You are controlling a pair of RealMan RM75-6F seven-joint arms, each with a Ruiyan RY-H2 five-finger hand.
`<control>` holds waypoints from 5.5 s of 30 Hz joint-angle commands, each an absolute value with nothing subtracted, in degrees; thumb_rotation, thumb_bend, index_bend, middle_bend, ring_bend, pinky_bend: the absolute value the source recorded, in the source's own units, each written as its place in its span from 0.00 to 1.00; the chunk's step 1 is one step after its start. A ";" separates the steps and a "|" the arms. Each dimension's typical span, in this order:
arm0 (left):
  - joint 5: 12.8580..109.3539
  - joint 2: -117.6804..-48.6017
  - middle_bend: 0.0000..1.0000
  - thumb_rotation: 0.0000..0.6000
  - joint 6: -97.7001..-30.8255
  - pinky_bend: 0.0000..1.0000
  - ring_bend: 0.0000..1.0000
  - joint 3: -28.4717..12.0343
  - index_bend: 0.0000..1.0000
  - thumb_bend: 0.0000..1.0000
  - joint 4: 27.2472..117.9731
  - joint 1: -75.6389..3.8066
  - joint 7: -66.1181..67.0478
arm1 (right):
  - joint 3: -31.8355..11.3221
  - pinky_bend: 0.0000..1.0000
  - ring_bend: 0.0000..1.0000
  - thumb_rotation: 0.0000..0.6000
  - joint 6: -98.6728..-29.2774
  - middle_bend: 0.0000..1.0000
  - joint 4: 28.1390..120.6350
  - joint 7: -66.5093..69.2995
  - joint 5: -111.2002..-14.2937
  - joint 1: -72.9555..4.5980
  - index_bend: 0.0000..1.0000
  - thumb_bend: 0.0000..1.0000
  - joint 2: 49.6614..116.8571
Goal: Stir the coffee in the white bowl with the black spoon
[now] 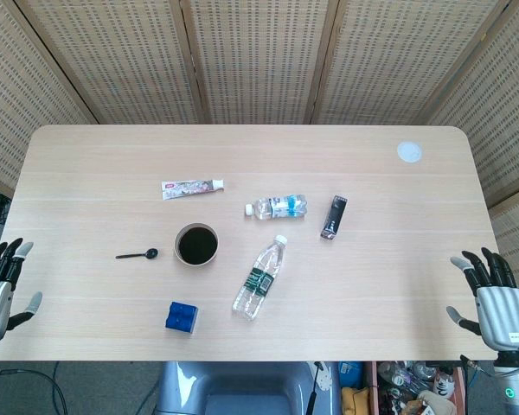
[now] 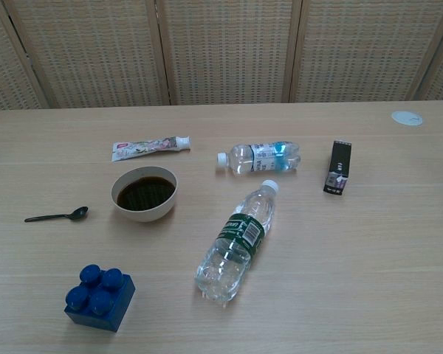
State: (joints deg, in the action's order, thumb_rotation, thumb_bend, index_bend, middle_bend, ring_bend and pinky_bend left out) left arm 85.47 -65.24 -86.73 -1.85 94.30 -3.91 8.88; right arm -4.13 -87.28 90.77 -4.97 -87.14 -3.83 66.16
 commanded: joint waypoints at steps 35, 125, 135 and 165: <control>79.38 -65.81 0.18 1.00 -74.11 0.16 0.13 -6.11 0.09 0.35 90.60 -12.67 14.35 | -4.47 0.13 0.07 1.00 -86.92 0.23 90.39 -4.72 -86.77 -4.04 0.25 0.26 66.10; 63.15 -97.80 0.78 1.00 -46.02 0.73 0.72 -7.97 0.51 0.35 51.66 -32.61 13.02 | -3.96 0.14 0.07 1.00 -85.45 0.24 90.56 -5.14 -84.21 -3.29 0.25 0.26 65.30; 62.47 -98.64 0.78 1.00 -44.94 0.73 0.72 -8.03 0.52 0.35 50.62 -32.94 13.48 | -3.96 0.14 0.07 1.00 -85.36 0.24 90.75 -5.38 -83.94 -3.14 0.25 0.26 65.11; 60.57 -94.98 0.79 1.00 -44.81 0.73 0.72 -7.70 0.61 0.45 54.59 -32.99 18.11 | -3.96 0.14 0.07 1.00 -85.46 0.24 89.78 -4.23 -83.79 -2.76 0.25 0.26 65.56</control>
